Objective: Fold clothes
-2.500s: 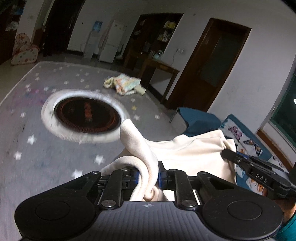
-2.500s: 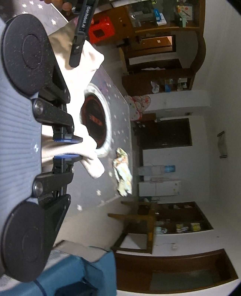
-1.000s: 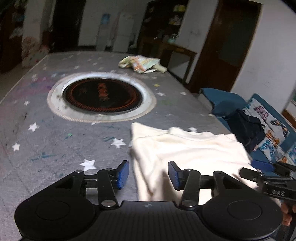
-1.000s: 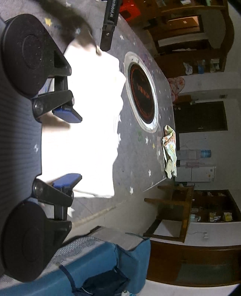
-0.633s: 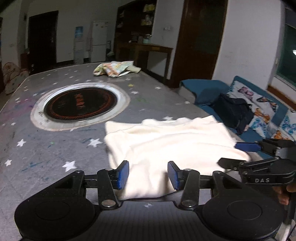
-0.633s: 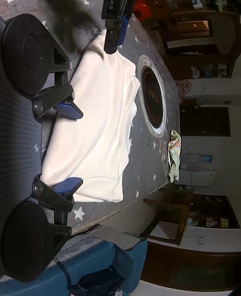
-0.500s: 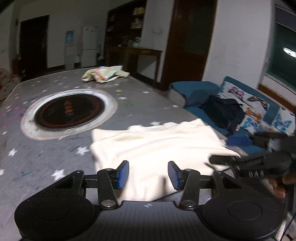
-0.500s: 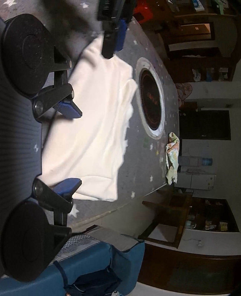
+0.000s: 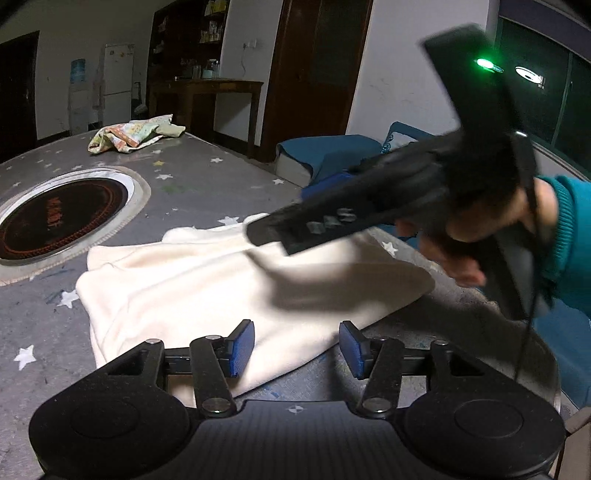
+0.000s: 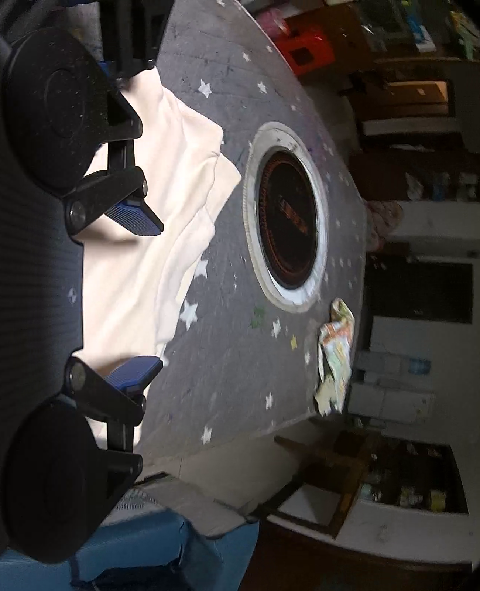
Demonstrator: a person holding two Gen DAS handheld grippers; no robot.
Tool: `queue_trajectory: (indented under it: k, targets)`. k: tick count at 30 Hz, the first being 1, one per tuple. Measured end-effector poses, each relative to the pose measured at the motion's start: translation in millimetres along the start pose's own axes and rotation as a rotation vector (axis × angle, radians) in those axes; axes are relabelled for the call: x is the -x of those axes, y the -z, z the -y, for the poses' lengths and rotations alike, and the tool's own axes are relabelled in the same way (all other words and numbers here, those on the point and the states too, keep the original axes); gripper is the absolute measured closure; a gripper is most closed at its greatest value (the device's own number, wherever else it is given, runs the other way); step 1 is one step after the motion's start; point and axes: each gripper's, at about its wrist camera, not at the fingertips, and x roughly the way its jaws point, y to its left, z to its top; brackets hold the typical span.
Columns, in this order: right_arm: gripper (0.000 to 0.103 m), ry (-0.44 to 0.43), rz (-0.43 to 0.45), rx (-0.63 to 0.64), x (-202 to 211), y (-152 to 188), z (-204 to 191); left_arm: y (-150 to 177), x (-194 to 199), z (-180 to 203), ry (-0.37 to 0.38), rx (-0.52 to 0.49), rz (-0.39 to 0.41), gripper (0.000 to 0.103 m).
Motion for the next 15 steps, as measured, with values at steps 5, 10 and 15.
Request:
queue_trajectory:
  k: [5,10,15]
  targets:
    - [0.030,-0.022,-0.051,0.030,-28,-6,-5,1,-1,1,0.018,-0.003,-0.005,0.041]
    - [0.030,-0.014,-0.090,0.036,-52,-8,-3,2,-2,2,0.029,-0.008,-0.007,0.036]
    - [0.028,-0.016,-0.090,0.026,-59,-12,1,2,-3,2,0.034,-0.011,-0.010,0.035]
